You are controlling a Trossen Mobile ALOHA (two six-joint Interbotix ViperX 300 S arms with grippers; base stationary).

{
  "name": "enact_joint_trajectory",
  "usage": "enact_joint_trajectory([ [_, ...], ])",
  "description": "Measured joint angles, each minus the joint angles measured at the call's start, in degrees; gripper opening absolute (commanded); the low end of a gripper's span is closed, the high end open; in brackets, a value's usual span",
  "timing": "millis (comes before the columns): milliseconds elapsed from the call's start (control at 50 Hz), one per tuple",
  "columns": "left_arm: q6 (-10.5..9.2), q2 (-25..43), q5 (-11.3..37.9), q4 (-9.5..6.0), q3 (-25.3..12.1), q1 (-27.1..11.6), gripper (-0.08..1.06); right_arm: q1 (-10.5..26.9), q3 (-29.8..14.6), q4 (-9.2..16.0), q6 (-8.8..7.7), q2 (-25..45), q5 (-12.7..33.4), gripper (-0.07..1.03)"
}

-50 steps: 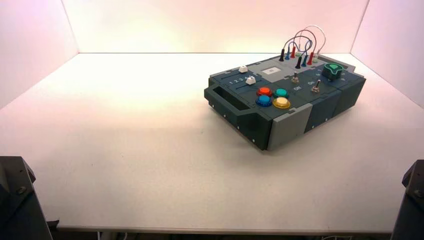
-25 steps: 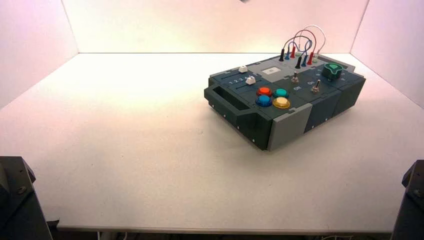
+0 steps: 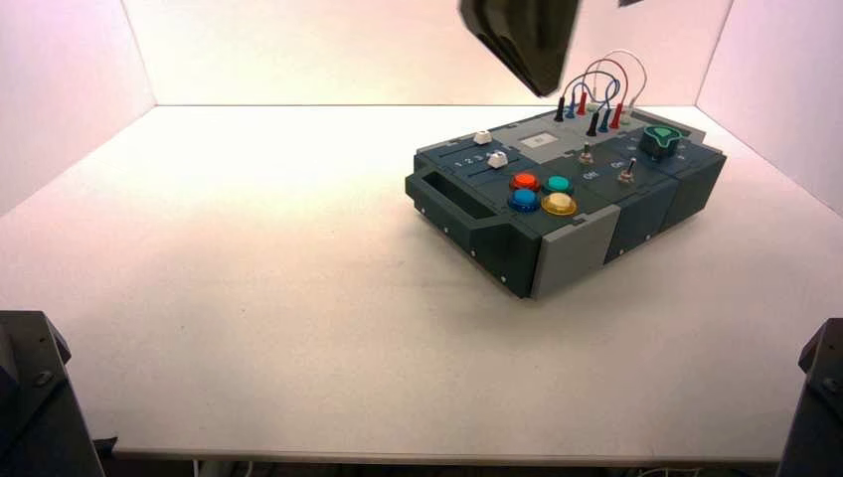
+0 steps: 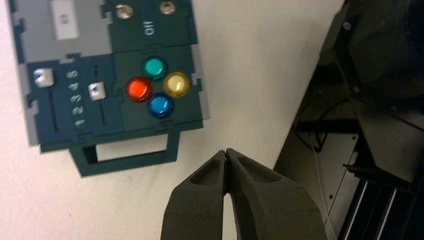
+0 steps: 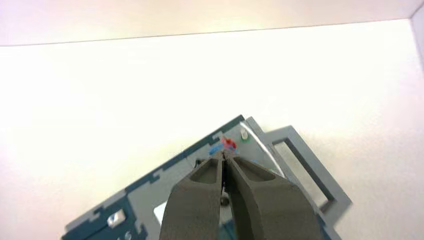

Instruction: Rotate the box clockwise.

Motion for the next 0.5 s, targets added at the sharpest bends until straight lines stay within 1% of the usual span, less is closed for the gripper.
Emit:
enact_joint_trajectory([
  [60,0.97,1.3,1.4,0.0,-1.4,-1.1,-0.03,-0.1,-2.1,0.0,-0.09,2.9,0.3,-0.02],
  [120,1.85,2.7,2.8,0.0,-3.2,-2.5,-0.03,-0.1,-3.2,0.0,-0.09,4.5,0.3,-0.02],
  [160,2.02,3.2,3.2,0.0,-3.7,-3.0,-0.03,-0.1,-4.0,0.0,0.0,5.5,0.3,-0.02],
  [180,2.46,4.0,3.8,0.0,-4.7,-3.7,-0.03,-0.1,-4.9,0.0,-0.09,6.9,0.4,-0.02],
  [260,2.99,5.7,5.1,0.0,-6.5,-5.0,-0.03,-0.1,-6.6,0.0,0.0,9.1,0.4,-0.02],
  [320,3.16,6.4,5.5,-0.09,-7.0,-5.3,-0.03,-0.1,-7.1,0.0,0.0,9.7,0.4,-0.02],
  [340,3.52,7.6,6.2,-0.09,-7.8,-5.6,-0.03,-0.1,-8.3,0.1,-0.09,10.9,0.5,-0.02],
  [380,3.87,8.5,6.8,-0.09,-8.3,-5.6,-0.03,-0.1,-9.8,0.1,-0.09,12.5,1.1,-0.02],
  [420,4.31,9.4,7.4,-0.09,-8.9,-5.5,-0.03,-0.1,-10.5,0.2,-0.09,13.4,1.5,-0.02],
  [460,4.92,10.5,8.1,-0.09,-9.5,-5.4,-0.03,-0.1,-12.7,0.2,-0.09,15.2,2.4,-0.02],
  [500,5.19,11.1,8.4,0.0,-9.8,-5.4,-0.03,-0.1,-13.4,0.2,-0.09,16.0,2.8,-0.02],
])
